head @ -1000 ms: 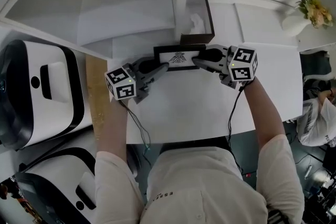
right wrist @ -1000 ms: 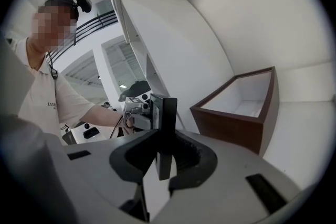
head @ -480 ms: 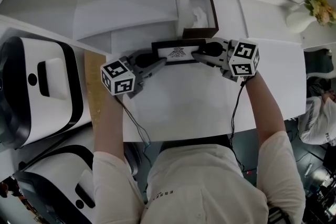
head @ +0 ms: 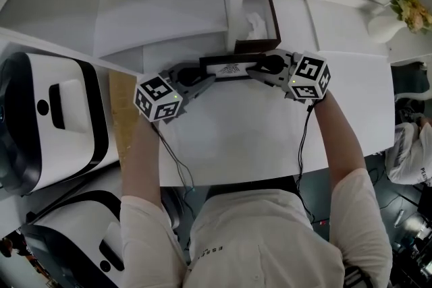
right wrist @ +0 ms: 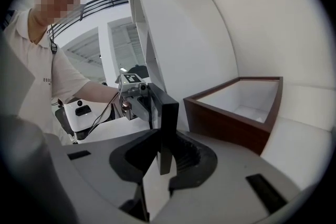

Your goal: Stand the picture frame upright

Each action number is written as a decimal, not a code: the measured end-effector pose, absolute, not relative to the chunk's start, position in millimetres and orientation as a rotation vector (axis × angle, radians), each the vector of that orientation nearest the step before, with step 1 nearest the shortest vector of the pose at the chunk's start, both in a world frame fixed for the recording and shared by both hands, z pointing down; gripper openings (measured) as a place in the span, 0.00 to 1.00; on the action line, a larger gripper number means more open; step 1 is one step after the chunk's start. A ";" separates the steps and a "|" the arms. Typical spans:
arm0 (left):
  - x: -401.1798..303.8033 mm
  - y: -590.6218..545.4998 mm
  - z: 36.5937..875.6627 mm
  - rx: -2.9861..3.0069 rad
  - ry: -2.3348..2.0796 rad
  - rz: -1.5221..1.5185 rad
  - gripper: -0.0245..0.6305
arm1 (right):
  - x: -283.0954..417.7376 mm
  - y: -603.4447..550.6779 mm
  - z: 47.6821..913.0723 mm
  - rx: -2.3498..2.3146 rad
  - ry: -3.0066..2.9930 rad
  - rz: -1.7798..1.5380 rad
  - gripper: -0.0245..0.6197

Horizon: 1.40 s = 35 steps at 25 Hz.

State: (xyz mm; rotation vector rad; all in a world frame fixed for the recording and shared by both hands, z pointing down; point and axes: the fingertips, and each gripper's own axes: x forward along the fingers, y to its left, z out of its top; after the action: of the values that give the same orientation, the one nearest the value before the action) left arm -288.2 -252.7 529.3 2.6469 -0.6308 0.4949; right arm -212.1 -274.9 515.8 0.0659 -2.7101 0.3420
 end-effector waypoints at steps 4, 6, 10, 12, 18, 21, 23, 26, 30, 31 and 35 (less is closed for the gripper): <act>-288.9 -260.3 540.1 2.649 -0.698 0.556 0.14 | -210.9 -280.5 520.6 0.104 -2.674 0.309 0.17; -292.7 -265.6 544.5 2.637 -0.752 0.603 0.15 | -211.5 -284.7 523.2 0.135 -2.659 0.296 0.18; -308.9 -272.5 552.5 2.625 -0.864 0.714 0.18 | -205.8 -292.0 529.9 0.199 -2.607 0.229 0.18; -308.7 -272.0 553.8 2.636 -0.881 0.744 0.18 | -205.3 -290.2 529.8 0.207 -2.624 0.264 0.18; -309.2 -277.2 557.2 2.595 -0.936 0.787 0.18 | -215.7 -291.3 529.6 0.258 -2.609 0.229 0.18; -311.1 -278.9 558.8 2.569 -0.967 0.801 0.17 | -215.7 -293.2 530.4 0.312 -2.593 0.237 0.18; -310.3 -278.1 560.4 2.558 -0.970 0.819 0.17 | -214.4 -295.9 530.7 0.370 -2.586 0.244 0.19; -308.2 -277.2 561.6 2.537 -0.971 0.822 0.17 | -212.7 -300.2 531.5 0.455 -2.570 0.246 0.21; -308.8 -274.2 559.8 2.493 -0.974 0.774 0.17 | -208.2 -303.1 535.9 0.546 -2.519 0.238 0.29; -309.2 -272.5 559.1 2.483 -0.976 0.764 0.17 | -207.0 -303.0 536.0 0.565 -2.512 0.243 0.32; -315.4 -270.8 556.3 2.440 -1.018 0.745 0.18 | -204.8 -304.0 531.0 0.627 -2.507 0.255 0.37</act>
State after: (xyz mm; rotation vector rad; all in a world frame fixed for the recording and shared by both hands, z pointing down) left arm -315.4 -270.8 556.3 2.4398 -1.0184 0.7451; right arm -204.8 -304.0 531.0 0.6274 -2.5069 0.2551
